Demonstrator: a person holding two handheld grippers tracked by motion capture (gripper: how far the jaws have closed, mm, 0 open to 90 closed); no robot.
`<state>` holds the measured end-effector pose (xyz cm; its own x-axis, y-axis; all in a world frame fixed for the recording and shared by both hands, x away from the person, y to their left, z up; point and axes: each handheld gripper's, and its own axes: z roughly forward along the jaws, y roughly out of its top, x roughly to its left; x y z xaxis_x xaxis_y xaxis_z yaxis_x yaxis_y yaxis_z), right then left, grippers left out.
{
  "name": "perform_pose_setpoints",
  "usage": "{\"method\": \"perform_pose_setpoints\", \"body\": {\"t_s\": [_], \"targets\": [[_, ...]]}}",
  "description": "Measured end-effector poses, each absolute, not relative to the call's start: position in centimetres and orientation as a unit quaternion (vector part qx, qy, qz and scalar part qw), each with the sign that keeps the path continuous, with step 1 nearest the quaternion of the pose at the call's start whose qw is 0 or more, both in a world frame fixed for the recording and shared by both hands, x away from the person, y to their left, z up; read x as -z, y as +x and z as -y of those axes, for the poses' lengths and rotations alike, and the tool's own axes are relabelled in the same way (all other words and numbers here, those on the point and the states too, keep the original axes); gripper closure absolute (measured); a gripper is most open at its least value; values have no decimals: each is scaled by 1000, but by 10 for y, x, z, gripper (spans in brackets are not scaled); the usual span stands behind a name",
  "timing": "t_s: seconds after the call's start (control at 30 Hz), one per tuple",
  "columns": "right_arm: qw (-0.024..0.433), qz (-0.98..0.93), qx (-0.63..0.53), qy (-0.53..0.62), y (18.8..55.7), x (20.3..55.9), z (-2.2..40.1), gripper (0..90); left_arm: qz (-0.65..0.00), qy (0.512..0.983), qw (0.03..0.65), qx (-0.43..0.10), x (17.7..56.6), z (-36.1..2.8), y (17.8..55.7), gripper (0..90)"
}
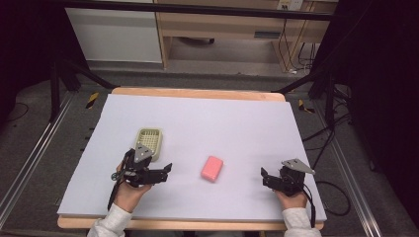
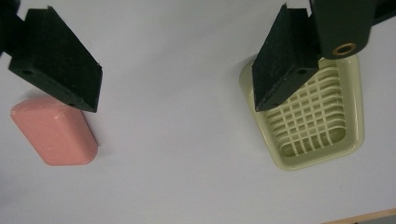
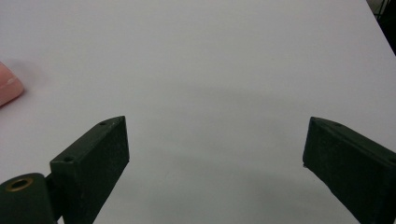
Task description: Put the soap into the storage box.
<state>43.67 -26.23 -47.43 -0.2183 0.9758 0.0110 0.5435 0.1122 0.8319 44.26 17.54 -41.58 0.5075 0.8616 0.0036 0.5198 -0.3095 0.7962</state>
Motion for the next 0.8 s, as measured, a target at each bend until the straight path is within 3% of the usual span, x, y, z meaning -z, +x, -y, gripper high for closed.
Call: {"method": "perform_pose_setpoints", "body": {"t_s": [0.8], "targets": [[291,-687,-371,553,437,474,262,74,-418,794,389,-208,408,-138,452,153]]}}
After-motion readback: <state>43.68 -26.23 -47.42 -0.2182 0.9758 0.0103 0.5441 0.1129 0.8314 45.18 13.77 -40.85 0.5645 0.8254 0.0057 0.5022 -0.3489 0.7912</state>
